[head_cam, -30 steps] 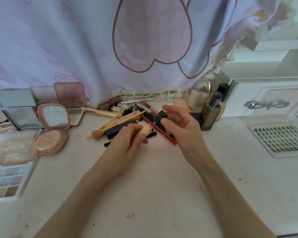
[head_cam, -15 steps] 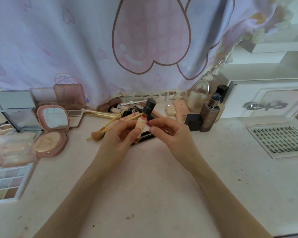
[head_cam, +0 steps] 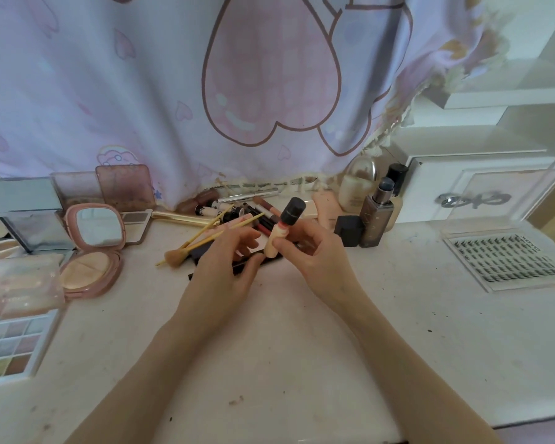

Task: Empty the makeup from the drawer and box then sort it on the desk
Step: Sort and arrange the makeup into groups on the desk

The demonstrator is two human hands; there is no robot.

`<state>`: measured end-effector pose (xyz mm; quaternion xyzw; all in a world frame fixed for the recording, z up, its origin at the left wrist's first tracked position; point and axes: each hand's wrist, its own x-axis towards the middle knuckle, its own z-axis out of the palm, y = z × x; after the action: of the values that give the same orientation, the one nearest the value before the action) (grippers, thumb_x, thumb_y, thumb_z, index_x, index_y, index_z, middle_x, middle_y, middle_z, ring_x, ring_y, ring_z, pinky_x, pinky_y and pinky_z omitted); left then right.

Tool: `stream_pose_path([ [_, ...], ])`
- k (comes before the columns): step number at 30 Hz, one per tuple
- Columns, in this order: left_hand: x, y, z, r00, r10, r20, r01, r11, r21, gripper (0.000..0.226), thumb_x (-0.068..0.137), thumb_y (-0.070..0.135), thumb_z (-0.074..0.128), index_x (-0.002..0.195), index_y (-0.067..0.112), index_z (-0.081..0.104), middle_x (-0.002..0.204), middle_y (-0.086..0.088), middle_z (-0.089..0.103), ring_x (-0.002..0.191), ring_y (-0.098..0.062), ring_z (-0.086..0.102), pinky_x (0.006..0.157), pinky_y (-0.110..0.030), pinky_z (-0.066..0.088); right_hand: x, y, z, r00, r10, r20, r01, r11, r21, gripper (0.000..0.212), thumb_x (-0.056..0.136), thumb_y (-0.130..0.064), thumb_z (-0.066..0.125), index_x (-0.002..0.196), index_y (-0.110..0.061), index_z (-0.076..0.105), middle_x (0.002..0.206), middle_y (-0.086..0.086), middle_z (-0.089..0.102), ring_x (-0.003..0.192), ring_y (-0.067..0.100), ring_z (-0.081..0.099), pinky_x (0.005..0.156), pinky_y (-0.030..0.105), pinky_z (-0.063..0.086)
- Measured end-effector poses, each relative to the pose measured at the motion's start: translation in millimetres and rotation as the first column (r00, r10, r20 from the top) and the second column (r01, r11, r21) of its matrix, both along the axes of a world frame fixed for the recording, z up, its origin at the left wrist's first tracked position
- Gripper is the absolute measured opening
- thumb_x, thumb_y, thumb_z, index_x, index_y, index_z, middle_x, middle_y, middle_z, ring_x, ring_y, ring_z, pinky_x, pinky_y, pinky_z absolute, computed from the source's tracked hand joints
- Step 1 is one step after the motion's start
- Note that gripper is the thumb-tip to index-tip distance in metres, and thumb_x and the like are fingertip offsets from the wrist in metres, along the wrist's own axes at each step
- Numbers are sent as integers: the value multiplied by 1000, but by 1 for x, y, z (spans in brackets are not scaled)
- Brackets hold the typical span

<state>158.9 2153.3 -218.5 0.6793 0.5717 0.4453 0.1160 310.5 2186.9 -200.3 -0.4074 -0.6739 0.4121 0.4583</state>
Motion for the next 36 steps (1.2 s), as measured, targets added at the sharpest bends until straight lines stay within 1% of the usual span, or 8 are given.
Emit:
stream_pose_path([
  [4,-4,0,-9,894,-15,-448,0,999,-34,45,90,36,47,130,15,49,131,-1,53,125,-19,44,104,-33,32,30,1,5,982,-163,90,163,987,13,12,86,-19,64,95,-25,58,86,-20,59,84,-4,57,73,10,45],
  [7,-1,1,-12,784,-109,-611,56,993,-104,60,88,47,23,135,17,46,141,-3,45,134,-21,35,110,-35,19,71,-12,2,939,-268,215,263,963,54,12,86,-21,64,93,-28,56,84,-16,60,81,-2,57,71,10,44],
  [12,0,3,-13,772,-152,-617,24,977,-211,71,85,57,8,143,24,30,151,6,27,142,-11,13,112,-24,2,148,-38,-4,856,-454,247,437,891,122,14,86,-19,64,84,-31,58,81,-15,64,74,-8,58,65,6,41],
  [14,2,3,-13,779,-154,-608,16,974,-226,62,91,53,16,144,23,29,151,6,27,142,-11,15,112,-23,2,172,-45,-6,819,-512,258,500,858,116,2,88,-23,61,88,-24,60,82,-11,65,73,-6,58,65,5,40],
  [19,0,4,-15,795,-156,-587,4,968,-252,59,92,53,19,142,25,32,149,6,31,139,-14,24,114,-30,16,203,-56,-10,738,-614,279,601,787,143,2,88,-20,62,88,-19,59,79,-8,62,74,-5,56,63,1,37],
  [26,2,1,-13,813,-147,-563,-3,967,-257,49,93,38,37,141,27,35,148,7,33,136,-15,31,111,-33,22,203,-28,-4,752,-571,330,554,818,155,10,85,-15,65,92,-10,64,84,0,65,79,12,58,65,12,35],
  [31,3,-1,-13,818,-147,-556,-2,966,-258,48,95,35,40,141,28,34,148,8,33,135,-14,31,111,-32,23,195,23,9,733,-515,444,524,844,114,18,87,-28,60,94,-12,65,91,4,71,91,20,62,87,32,44],
  [36,3,-2,-12,824,-134,-550,3,973,-232,46,95,40,37,141,30,35,147,11,34,135,-12,32,109,-28,22,184,48,7,690,-485,537,528,845,86,19,85,-29,61,98,-15,64,101,2,69,101,24,61,97,42,40],
])
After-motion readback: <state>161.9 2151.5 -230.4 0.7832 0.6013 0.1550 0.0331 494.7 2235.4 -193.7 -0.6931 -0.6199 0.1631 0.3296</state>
